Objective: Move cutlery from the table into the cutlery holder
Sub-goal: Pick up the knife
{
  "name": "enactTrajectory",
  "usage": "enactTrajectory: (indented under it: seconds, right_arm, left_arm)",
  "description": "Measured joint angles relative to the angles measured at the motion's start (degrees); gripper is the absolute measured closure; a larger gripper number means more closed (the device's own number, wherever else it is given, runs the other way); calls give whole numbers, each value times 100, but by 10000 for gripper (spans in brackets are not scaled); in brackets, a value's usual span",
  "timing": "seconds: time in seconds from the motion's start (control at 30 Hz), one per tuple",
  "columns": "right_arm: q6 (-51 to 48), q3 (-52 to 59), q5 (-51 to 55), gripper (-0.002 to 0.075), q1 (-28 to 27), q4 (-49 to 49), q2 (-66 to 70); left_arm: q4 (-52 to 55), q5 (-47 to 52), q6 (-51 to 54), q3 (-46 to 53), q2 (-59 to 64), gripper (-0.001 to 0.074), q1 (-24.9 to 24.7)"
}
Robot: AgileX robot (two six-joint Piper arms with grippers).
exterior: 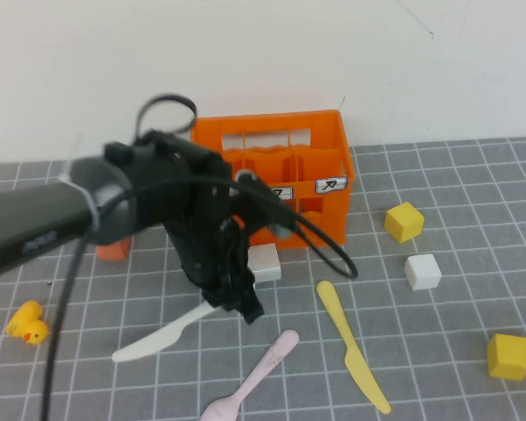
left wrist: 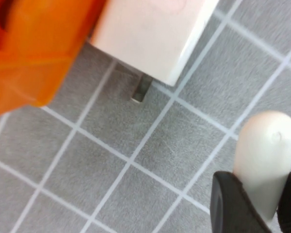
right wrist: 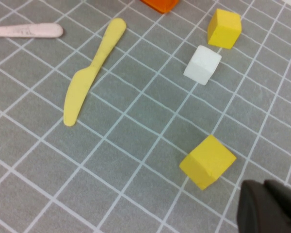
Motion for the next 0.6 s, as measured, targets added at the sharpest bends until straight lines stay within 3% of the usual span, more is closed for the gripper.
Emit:
enactTrajectory:
  seconds: [0.17,0.37,0.47,0.6]
  right_arm:
    - [0,0,-24,729,0,0,0]
    - [0,0,-24,729,0,4,0]
    - [0,0,-33,729,0,4,0]
    - [0,0,-36,729,0,4,0]
  left_arm:
    - [-206,-37,-9,-22,-486,558,0]
    - [-545,-748,-21,-22,-1051,568,0]
    - [-861,-1502,-33,-22,-1250,687,0]
    - [-1303,-2656,-33,-22,-1303,724,0]
